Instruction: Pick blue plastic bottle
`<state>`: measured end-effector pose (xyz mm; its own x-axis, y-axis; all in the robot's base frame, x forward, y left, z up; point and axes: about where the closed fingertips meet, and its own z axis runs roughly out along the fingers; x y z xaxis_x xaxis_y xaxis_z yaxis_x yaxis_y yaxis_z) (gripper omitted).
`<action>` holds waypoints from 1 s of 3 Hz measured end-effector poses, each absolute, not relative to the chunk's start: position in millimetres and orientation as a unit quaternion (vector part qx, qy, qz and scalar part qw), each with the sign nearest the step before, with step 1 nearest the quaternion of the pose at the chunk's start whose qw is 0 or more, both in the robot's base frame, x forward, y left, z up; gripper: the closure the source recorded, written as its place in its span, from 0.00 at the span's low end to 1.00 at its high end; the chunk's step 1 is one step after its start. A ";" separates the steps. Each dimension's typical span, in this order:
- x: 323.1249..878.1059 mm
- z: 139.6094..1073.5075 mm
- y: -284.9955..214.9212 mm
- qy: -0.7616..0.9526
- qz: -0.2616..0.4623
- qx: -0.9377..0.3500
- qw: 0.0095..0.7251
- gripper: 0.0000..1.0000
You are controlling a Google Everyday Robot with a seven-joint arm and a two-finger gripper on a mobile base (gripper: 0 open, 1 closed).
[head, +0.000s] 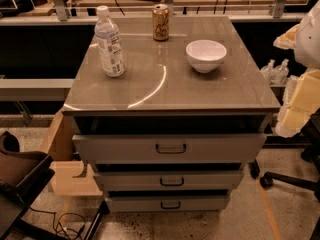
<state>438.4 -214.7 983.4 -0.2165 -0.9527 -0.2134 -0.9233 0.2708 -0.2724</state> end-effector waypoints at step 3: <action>459.4 975.7 -197.2 0.780 -0.016 -0.584 0.224 0.00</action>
Offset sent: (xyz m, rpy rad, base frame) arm 0.0106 0.0087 -0.0077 0.0529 -0.0009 -0.0022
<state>459.4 -197.2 975.7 -0.2177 -0.9186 -0.3299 -0.9039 0.3173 -0.2869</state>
